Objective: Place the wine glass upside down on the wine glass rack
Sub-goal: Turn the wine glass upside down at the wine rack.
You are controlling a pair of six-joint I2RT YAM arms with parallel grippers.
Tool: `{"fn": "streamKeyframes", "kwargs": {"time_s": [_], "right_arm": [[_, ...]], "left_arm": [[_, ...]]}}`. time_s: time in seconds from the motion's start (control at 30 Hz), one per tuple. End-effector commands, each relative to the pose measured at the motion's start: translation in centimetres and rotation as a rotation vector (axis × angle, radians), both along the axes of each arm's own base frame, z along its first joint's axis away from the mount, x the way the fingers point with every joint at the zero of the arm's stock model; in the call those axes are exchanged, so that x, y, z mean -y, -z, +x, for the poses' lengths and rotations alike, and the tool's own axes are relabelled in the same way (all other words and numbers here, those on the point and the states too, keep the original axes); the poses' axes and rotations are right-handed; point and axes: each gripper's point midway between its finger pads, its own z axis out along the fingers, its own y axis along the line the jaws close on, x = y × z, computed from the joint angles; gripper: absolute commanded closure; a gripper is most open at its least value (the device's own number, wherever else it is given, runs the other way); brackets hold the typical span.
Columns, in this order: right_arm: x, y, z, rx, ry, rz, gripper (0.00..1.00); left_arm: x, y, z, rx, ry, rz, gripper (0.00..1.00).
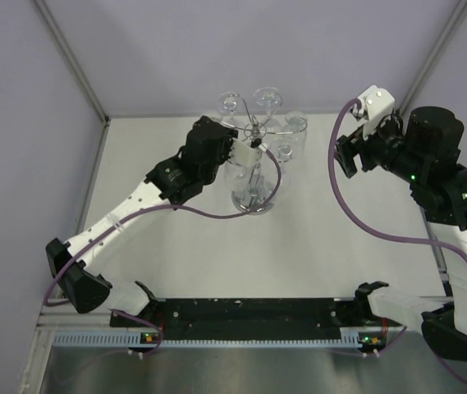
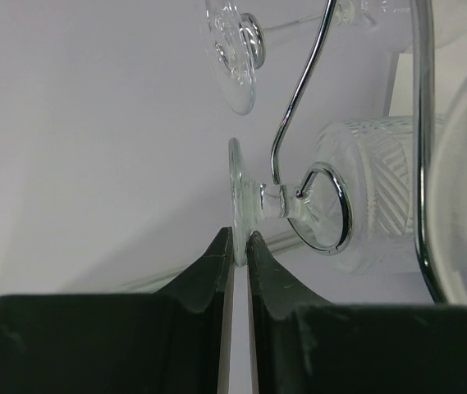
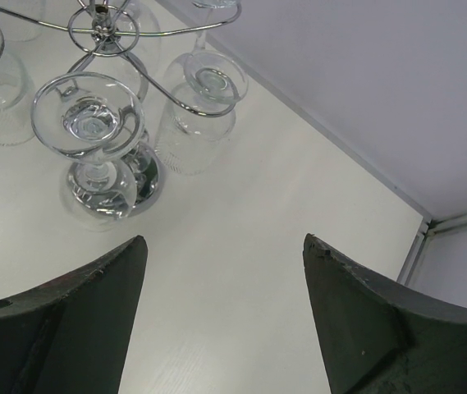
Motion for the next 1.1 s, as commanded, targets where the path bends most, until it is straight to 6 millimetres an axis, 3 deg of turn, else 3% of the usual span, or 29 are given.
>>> {"fn": "streamKeyframes", "kwargs": {"time_s": [0.0, 0.37, 1.07], "right_arm": [[-0.3, -0.1, 0.2, 0.008, -0.011, -0.006, 0.23], [0.0, 0.0, 0.1, 0.003, -0.002, -0.014, 0.23], [0.1, 0.7, 0.3, -0.014, 0.004, -0.027, 0.23]], "left_arm": [[-2.9, -7.7, -2.2, 0.202, -0.068, -0.149, 1.0], [-2.2, -7.4, -3.2, 0.189, -0.046, -0.136, 1.0], [-0.5, -4.4, -3.8, 0.056, 0.011, -0.203, 1.0]]}}
